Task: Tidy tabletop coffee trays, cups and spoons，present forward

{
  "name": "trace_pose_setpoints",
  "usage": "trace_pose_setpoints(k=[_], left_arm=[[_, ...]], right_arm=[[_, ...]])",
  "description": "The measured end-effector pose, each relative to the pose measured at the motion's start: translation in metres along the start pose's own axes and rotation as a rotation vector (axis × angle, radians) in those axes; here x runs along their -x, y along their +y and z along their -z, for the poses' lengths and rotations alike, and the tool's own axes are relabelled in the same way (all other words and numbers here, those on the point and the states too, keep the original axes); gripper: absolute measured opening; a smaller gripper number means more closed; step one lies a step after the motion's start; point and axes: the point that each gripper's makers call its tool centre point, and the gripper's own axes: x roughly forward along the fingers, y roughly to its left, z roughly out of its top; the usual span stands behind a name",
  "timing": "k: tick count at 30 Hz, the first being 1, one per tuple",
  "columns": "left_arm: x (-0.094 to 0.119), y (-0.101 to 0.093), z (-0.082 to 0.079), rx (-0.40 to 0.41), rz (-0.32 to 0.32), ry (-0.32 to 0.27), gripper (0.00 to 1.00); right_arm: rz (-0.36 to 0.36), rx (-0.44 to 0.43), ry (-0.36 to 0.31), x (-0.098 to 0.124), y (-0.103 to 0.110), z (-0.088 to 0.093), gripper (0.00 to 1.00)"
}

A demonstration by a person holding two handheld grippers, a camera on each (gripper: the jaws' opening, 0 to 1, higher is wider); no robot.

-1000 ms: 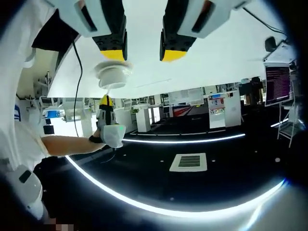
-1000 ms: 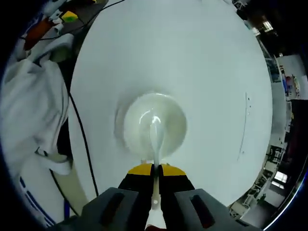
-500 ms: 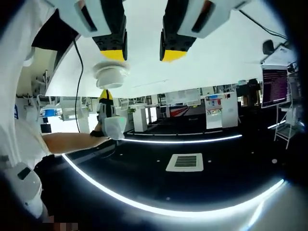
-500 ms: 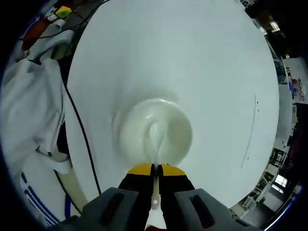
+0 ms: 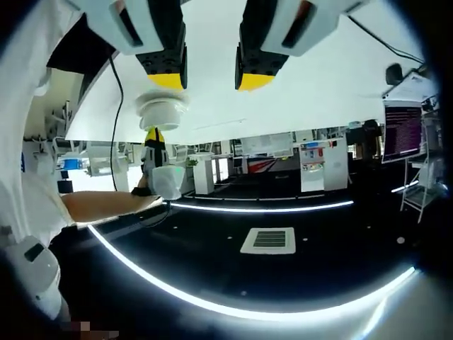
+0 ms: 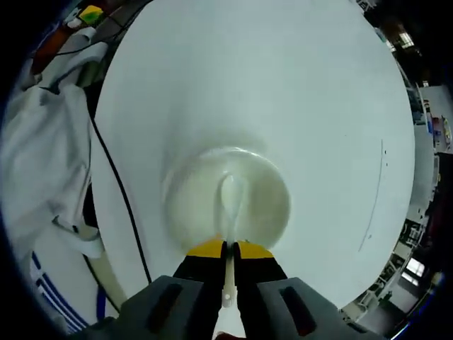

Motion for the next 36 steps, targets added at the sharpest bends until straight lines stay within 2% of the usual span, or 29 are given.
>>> trace_pose_setpoints(k=[4, 10, 11, 14, 20, 27, 32, 36], left_arm=[[0.000, -0.001, 0.000, 0.001, 0.002, 0.002, 0.29], [-0.004, -0.002, -0.003, -0.007, 0.010, 0.003, 0.29], [-0.005, -0.002, -0.004, -0.010, 0.013, 0.002, 0.29], [-0.006, -0.003, -0.006, -0.016, 0.018, 0.002, 0.29], [-0.011, -0.001, -0.008, -0.019, 0.022, -0.003, 0.29], [-0.019, 0.005, -0.014, -0.014, 0.028, -0.023, 0.29], [-0.025, 0.010, -0.018, -0.013, 0.037, -0.040, 0.29], [-0.030, 0.010, -0.020, -0.018, 0.049, -0.044, 0.29]], right_arm=[[0.020, 0.008, -0.030, -0.001, -0.002, -0.001, 0.12], [0.033, -0.021, -0.076, 0.005, -0.004, 0.000, 0.12], [0.041, -0.027, -0.109, 0.008, -0.006, -0.002, 0.12], [0.055, -0.040, -0.150, 0.011, -0.010, -0.006, 0.13], [0.125, -0.094, -0.270, 0.033, -0.013, -0.005, 0.14], [0.225, -0.205, -0.422, 0.064, -0.021, 0.014, 0.16], [0.266, -0.274, -0.484, 0.081, -0.019, 0.038, 0.16], [0.338, -0.339, -0.535, 0.100, -0.021, 0.058, 0.16]])
